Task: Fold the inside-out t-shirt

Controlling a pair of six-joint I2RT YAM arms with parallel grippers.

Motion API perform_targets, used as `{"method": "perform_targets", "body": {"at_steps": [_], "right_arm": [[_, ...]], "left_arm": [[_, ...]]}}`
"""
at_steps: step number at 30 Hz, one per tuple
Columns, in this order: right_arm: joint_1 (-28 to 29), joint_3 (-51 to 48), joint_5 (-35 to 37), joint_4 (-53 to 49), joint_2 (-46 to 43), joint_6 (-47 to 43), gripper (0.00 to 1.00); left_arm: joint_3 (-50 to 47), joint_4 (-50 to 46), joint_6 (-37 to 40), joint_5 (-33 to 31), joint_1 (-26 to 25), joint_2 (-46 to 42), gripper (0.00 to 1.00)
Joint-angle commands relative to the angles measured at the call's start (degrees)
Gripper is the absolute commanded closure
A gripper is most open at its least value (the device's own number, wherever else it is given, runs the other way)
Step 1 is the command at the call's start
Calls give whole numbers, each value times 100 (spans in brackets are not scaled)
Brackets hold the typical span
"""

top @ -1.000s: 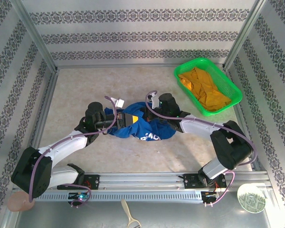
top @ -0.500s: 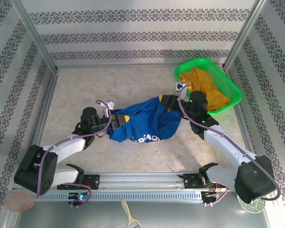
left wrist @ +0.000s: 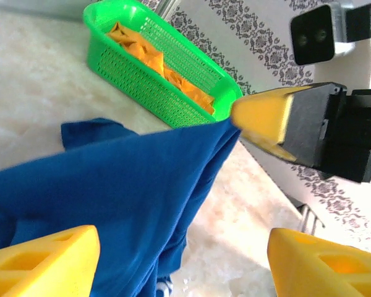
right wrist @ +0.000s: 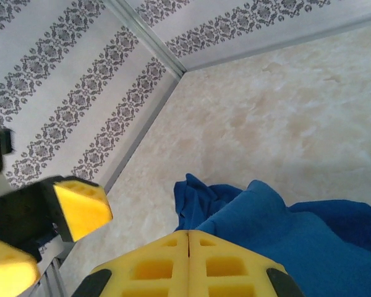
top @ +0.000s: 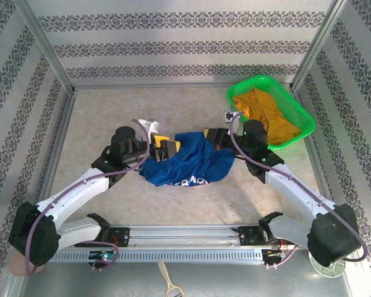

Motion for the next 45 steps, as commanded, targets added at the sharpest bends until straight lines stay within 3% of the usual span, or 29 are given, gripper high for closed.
{"method": "perform_targets", "body": {"at_steps": [1,6,12,16,18,23,28,29,32,35,39,40,41,42,43,45], "right_arm": [[92,248,8,-94,-49,-98,100],[153,330,71,-274,-94,-148,100],[231,403,105,-394,-136,-182,100],[280,421,146,-475,-203,-189,100],[277,425,164,-500,-225,-178,100],[282,511,180,-465,-174,-133,100],[213,604,260,-458,-55,-149,100],[163,614,277,-458,-12,-141,100],[-34,625,366,-443,240,-180,100],[-200,640,676,-368,735,-176,100],[-276,749,803,-70,1593,-11,100],[-268,804,715,-44,1769,21,87],[-268,832,638,-15,1866,64,63],[-249,804,622,-13,1856,92,47],[-233,704,691,-8,1738,100,40],[-232,427,837,-20,1299,135,38]], "left_arm": [[473,-1357,1174,-1230,-422,519,28],[962,-1480,1761,-1533,-756,1261,27],[1297,-1513,1947,-1704,-809,1812,27],[1564,-1515,1912,-2281,-809,2172,39],[1742,-1512,1937,-2274,-809,2361,42],[2348,-1714,2022,-1583,-809,3008,44],[2621,-1985,2050,-1020,-809,3279,96],[2614,-2025,2051,-928,-801,3217,100],[2343,-1843,1848,-217,-687,2730,100],[1925,-1194,1336,907,-446,2118,100],[1069,951,-255,2309,-24,1591,100],[840,1752,-802,2511,88,1568,100],[675,2428,-1252,2656,180,1596,100],[510,3140,-1774,2755,289,1664,100],[390,3799,-2201,2818,383,1757,100],[259,4459,-2661,2861,503,1936,100]]}}
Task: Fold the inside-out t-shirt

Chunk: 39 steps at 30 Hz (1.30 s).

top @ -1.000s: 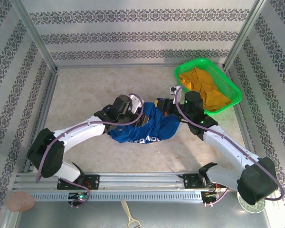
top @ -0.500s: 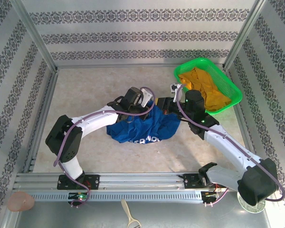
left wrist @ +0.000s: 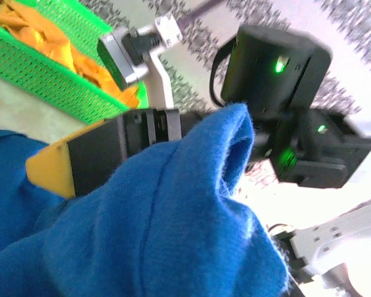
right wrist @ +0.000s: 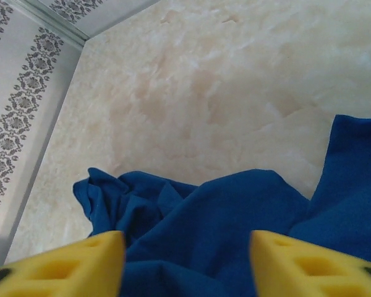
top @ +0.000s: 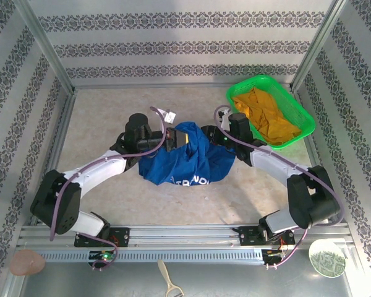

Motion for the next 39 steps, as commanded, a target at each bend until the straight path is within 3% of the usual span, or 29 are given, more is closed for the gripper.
{"method": "perform_targets", "body": {"at_steps": [1,5,10,14,20,21,25,27,29,31,33,39], "right_arm": [[2,-286,281,244,-860,133,38],[178,-902,695,-101,-2343,220,41],[888,-1156,1064,-417,-3282,424,43],[1500,-1065,1445,-358,-3108,488,37],[1882,-882,1654,110,-1874,542,38],[1883,-882,1662,229,-1637,572,43],[1703,-1175,2281,372,-1101,769,88],[1402,-1402,2172,601,-771,1022,97],[1165,-1598,1793,998,-444,1193,91],[1061,-1663,1436,1270,-251,1269,69],[1044,-1679,1275,1261,-384,1248,58],[1028,-1727,1313,83,-2154,708,58]], "left_arm": [[-211,2315,-1588,642,180,288,100],[-263,2190,-1615,405,200,416,100],[-301,1539,-1380,-17,200,313,100],[-317,1057,-1204,-205,195,142,100],[-248,537,-1097,-379,193,-152,100],[-229,455,-1080,-385,200,-193,100],[-245,620,-1294,-227,202,-325,100],[-291,1085,-1613,-63,217,-295,100],[-306,1637,-1985,101,221,-171,100],[-322,2162,-2435,302,233,9,100],[-412,2632,-2748,376,235,138,100],[-707,3168,-3082,232,285,331,100]]}}
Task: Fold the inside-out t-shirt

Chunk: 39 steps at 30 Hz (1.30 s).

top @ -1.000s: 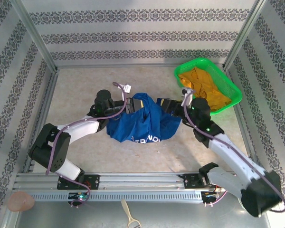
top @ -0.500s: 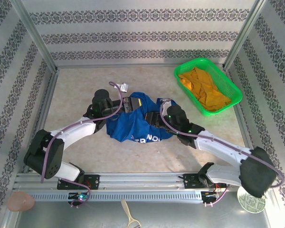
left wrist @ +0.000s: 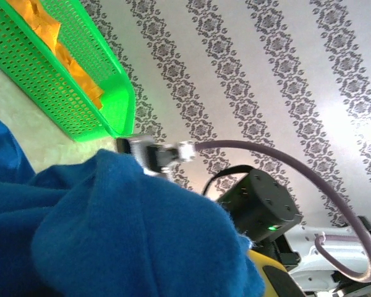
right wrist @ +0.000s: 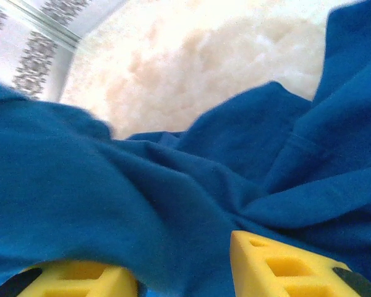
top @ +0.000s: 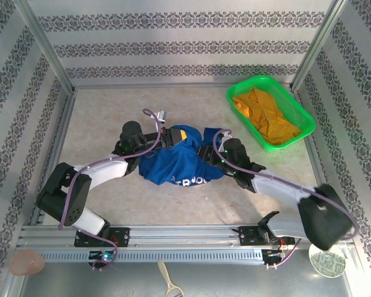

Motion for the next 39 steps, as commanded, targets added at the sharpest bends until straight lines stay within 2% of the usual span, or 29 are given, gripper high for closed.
{"method": "perform_targets", "body": {"at_steps": [1,2,3,5,6,12,17,18,21,24,26,31,35,39], "right_arm": [[-31,-5,97,-795,-1100,-476,56],[-15,49,161,-1045,-1384,-603,52],[-18,137,207,-1304,-1678,-785,44],[-17,266,158,-1456,-1900,-985,33],[-30,365,87,-1511,-1907,-1101,31],[132,1006,-270,-1284,-1145,-1582,28],[280,1463,-438,-1024,-230,-1807,30],[267,1521,-469,-987,-83,-1833,31],[166,1658,-767,-812,205,-1837,46],[-53,1841,-1398,-783,249,-1821,76],[-232,1965,-1936,-836,176,-1804,100],[-591,2056,-3247,-571,-157,-1551,100],[-667,2053,-4355,212,-198,-1113,100],[-692,2001,-4591,510,27,-969,100]], "left_arm": [[-59,1017,-386,80,106,2,100],[-65,1003,-385,63,110,5,100],[-58,961,-377,61,109,10,100],[-46,937,-372,55,104,40,100],[-39,931,-370,57,108,51,100],[-29,775,-305,67,107,26,100],[-48,619,-230,42,107,-69,100],[-56,592,-218,40,109,-65,100],[-90,502,-164,22,102,-65,100],[-135,275,-30,-90,188,-48,100],[-195,207,14,-208,345,37,99],[-238,-478,530,-790,790,182,59],[194,-2502,1835,-1393,774,16,54],[165,-3417,2451,-1872,739,-579,52]]}}
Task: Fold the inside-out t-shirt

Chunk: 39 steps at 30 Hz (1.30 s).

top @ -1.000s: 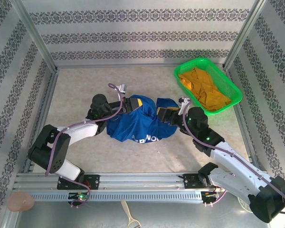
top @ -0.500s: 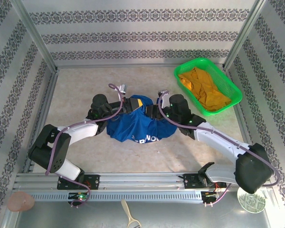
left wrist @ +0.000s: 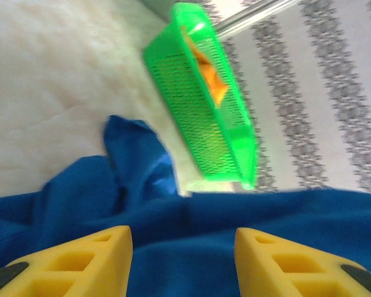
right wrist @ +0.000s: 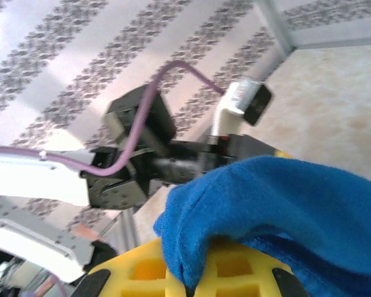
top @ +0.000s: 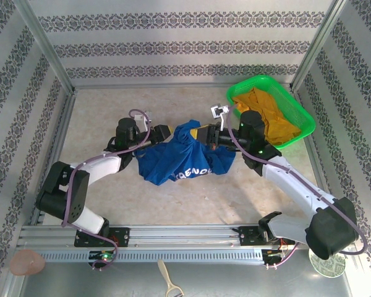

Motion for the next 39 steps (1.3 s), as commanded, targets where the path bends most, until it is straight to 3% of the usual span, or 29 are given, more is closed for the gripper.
{"method": "perform_targets", "body": {"at_steps": [1,6,11,16,21,39], "right_arm": [[-60,22,-599,679,122,278,100],[-231,-275,-320,1093,273,511,100],[-330,-468,-89,1235,379,638,100],[-364,-576,-19,1341,389,724,100],[-383,-608,5,1347,354,761,100],[-394,-625,-1,1356,354,832,100]], "left_arm": [[77,-1325,1045,-670,-50,-801,50],[-151,-2202,1601,-1349,-413,-2180,49],[-374,-2068,1408,-1356,-801,-2865,54],[-466,-1051,943,-960,-1314,-2497,56],[-263,-685,1021,-1007,-1653,-1878,57],[124,-488,1082,-1130,-1694,-1388,59]]}}
